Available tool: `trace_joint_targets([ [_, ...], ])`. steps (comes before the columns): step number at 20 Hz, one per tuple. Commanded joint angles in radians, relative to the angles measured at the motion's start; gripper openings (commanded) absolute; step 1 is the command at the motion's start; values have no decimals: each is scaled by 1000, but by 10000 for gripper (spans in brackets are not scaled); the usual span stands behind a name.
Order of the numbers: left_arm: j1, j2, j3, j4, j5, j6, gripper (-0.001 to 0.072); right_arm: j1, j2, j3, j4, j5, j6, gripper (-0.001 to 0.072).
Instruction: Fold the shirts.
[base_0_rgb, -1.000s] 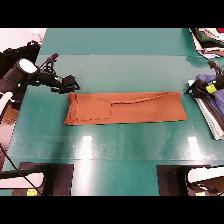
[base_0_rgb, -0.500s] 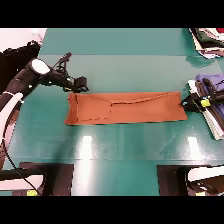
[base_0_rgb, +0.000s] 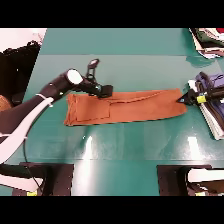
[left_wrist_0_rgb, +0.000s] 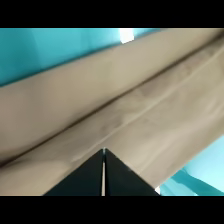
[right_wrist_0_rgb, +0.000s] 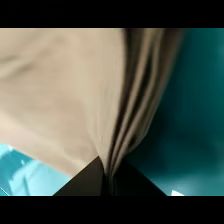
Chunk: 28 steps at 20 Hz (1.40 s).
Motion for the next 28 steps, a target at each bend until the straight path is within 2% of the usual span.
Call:
trace_joint_targets([
  [1,-88,-116,96,-10,9,-5,21,6,130,3,182,27,-7,19],
  [6,-136,-240,221,-13,-14,-16,21,92,218,181,225,86,43,19],
  [9,-136,-265,230,-78,12,-21,21,208,217,279,226,98,74,19],
  [14,-136,-280,230,-87,20,-19,21,409,217,362,232,46,85,19],
  [19,-121,-277,230,-71,20,-20,20,529,217,377,230,-22,85,20],
  [23,0,-164,230,52,-87,-20,20,619,211,376,230,-92,84,20],
  [28,274,119,230,234,-227,0,22,860,83,377,231,-273,83,20],
])
